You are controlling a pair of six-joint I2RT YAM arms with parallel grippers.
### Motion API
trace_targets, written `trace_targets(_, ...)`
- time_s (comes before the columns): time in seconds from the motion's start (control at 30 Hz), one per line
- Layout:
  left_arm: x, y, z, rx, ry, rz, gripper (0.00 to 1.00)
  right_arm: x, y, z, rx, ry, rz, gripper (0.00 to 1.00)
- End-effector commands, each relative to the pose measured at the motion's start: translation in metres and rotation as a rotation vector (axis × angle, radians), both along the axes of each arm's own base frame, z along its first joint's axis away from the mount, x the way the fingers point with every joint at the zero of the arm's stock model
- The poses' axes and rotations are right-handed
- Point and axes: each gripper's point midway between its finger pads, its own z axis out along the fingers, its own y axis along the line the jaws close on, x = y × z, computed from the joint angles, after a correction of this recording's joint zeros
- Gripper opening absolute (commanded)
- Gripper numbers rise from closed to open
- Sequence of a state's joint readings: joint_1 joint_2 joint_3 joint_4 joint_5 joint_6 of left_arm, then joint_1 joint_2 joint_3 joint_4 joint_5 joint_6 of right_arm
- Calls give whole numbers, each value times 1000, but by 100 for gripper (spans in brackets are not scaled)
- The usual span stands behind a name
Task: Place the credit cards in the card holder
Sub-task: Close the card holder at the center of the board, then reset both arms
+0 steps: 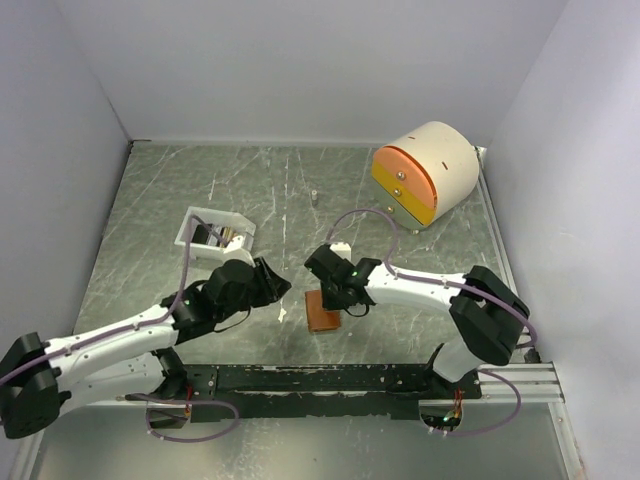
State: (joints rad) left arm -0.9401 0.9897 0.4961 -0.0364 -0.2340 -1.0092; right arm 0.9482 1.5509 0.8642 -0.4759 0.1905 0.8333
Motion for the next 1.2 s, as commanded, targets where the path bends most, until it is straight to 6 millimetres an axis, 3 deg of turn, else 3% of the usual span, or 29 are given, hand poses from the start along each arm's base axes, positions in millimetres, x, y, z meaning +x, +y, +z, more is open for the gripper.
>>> trace_targets(0.0, 10, 22, 25, 50, -87, 74, 48, -14, -35, -20, -169, 35, 1, 11)
trace_targets(0.17, 13, 32, 75, 90, -158, 73, 68, 18, -10, 44, -40, -131, 0, 31)
trace_targets(0.23, 12, 38, 93, 108, -170, 78, 88, 24, -10, 72, 6, -195, -19, 35)
trace_targets(0.3, 8, 46, 108, 127, -179, 75, 99, 28, -13, 101, 64, -262, -41, 45)
trace_targets(0.43, 2, 56, 142, 118, -226, 56, 100, 29, -28, 147, 160, -380, -94, 76)
trace_targets(0.5, -2, 60, 157, 116, -253, 41, 100, 27, -37, 161, 196, -413, -129, 99)
trace_targets(0.67, -10, 66, 193, 83, -351, -5, 100, 23, -57, 188, 280, -487, -211, 100)
trace_targets(0.8, -20, 63, 208, 47, -410, -73, 100, 19, -73, 198, 325, -525, -270, 100)
trace_targets(0.93, -24, 61, 200, 42, -401, -99, 100, 14, -79, 200, 367, -530, -294, 100)
trace_targets(1.17, -27, 58, 161, 61, -313, -104, 100, 9, -90, 197, 404, -529, -356, 100)
